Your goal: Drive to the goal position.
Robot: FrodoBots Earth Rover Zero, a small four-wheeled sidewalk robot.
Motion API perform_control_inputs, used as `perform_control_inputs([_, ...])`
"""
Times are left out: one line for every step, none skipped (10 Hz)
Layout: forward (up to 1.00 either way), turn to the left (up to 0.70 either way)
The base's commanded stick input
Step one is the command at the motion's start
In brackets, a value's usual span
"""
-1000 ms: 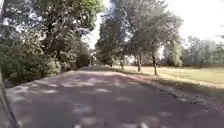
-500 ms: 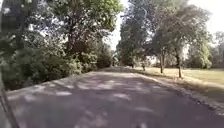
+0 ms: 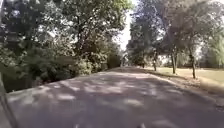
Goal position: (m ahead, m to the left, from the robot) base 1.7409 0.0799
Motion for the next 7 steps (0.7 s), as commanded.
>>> perform_control_inputs([0.70, 0.15])
perform_control_inputs([0.70, 0.00])
perform_control_inputs([0.70, 0.00])
perform_control_inputs([0.70, 0.00])
perform_control_inputs([0.70, 0.00])
perform_control_inputs([0.70, 0.00])
perform_control_inputs([0.70, 0.00])
